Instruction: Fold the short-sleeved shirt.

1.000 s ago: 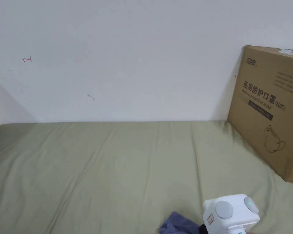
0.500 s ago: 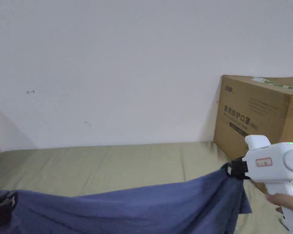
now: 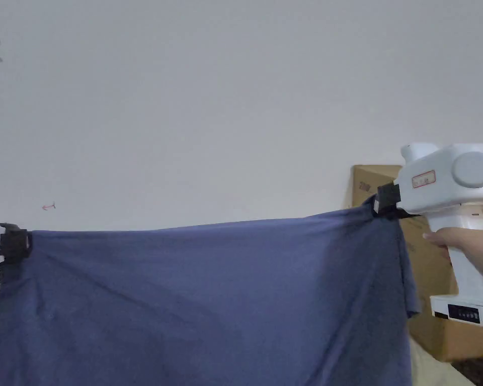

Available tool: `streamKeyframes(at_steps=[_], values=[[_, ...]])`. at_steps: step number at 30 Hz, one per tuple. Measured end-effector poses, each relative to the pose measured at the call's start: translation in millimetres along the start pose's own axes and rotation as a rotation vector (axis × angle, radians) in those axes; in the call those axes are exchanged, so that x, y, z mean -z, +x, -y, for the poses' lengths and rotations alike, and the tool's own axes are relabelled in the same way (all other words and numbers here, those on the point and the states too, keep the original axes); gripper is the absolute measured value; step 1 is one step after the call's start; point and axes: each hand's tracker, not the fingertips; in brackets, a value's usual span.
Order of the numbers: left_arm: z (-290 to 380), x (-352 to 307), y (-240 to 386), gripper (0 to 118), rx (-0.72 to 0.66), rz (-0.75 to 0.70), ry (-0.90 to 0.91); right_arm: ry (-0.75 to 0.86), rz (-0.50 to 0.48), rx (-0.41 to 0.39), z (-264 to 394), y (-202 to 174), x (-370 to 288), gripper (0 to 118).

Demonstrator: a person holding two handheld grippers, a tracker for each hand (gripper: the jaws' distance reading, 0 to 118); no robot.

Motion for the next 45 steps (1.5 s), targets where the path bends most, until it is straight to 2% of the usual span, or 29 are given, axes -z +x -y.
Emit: streamKeyframes(at_steps=[6,10,14,18,22,27,30,33,36,37,38,39,41,43,45], values=[[-42,47,-5,5,-0.023,-0.019,0.030,0.063,0.054,-0.040,-64,-16,42,0],[-61,93,0,5,0.050,-0.086,0.044,0.148,0.089,-0.044,-101,-28,75,0],[-87,140,0,5,0.010,-0.097,0.092,0.216,0.166,-0.100,-133,-39,113,0],[-100,180,9,5,-0.008,-0.128,0.162,0.328,0.218,-0.149,-147,-44,140,0],[-84,223,20,5,0.008,-0.149,0.130,0.309,0.241,-0.138,-127,-39,184,0],[8,281,31,5,0.040,-0.149,-0.070,0.104,0.269,-0.086,-24,-18,264,0],[106,309,38,5,0.014,-0.097,-0.281,-0.160,0.269,-0.041,94,-1,308,0],[204,307,38,5,-0.004,-0.012,-0.484,-0.342,0.201,0.020,213,28,322,0],[300,277,28,5,0.031,-0.010,-0.638,-0.554,0.212,-0.009,330,48,290,0],[320,261,25,5,0.003,0.010,-0.658,-0.591,0.212,0.003,357,53,270,0],[339,239,20,5,-0.032,0.049,-0.678,-0.549,0.162,0.032,378,60,241,0],[352,219,16,5,-0.057,0.084,-0.684,-0.540,0.157,0.024,390,64,218,0],[373,169,10,5,-0.039,0.099,-0.711,-0.547,0.074,0.059,410,69,161,0],[385,127,9,5,-0.020,0.118,-0.722,-0.590,0.071,0.025,423,73,115,0],[394,82,11,5,0.047,0.152,-0.747,-0.635,0.020,0.014,435,77,69,0]])
